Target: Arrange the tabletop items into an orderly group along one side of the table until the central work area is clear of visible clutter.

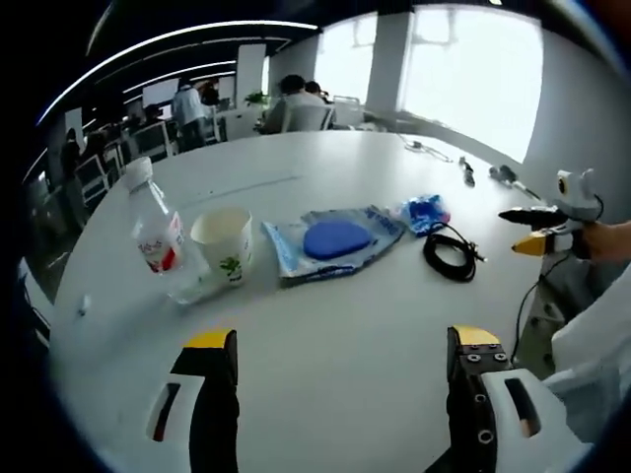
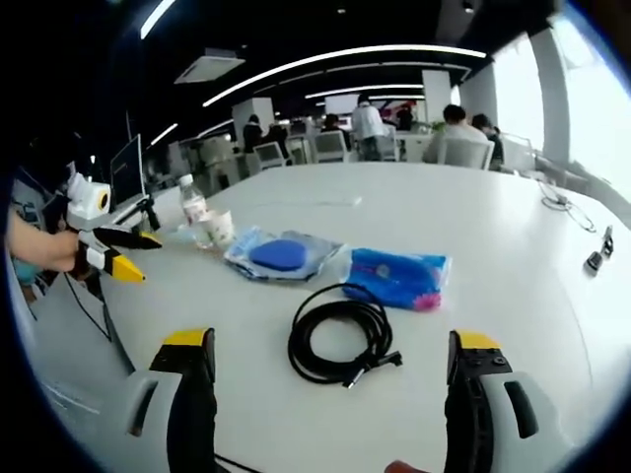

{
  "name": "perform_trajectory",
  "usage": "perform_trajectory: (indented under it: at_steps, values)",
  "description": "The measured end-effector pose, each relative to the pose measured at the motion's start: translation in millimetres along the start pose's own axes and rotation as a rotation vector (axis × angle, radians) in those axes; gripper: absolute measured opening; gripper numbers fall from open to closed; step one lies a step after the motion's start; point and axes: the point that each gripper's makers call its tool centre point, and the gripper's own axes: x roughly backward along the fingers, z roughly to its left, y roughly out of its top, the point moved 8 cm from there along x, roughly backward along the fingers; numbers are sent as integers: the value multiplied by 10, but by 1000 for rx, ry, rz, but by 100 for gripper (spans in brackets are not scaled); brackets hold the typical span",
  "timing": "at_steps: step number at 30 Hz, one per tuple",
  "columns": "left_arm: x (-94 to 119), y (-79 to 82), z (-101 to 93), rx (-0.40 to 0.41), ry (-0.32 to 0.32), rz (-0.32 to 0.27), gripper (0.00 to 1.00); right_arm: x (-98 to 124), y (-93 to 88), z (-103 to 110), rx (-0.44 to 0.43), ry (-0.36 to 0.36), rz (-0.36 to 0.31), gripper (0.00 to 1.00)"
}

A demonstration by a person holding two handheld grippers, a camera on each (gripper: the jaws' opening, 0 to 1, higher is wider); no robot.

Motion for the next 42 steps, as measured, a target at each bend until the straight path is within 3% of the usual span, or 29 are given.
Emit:
perform_trajectory:
  at_steps: [15,27,34,42]
  values:
    - [411,-293,262,36,53,-10,84,190,-88,79,4,-30,11,96]
    - [716,-425,499,52,87,-24,84,276,-102,97,-5,-30,18,96]
    - [847,-532,621,65,102,-9,83,290,-121,81,-2,-27,31,96]
    - [861,-521,643,70,104,-14,83,343,-159,37,-15,-42,43,96]
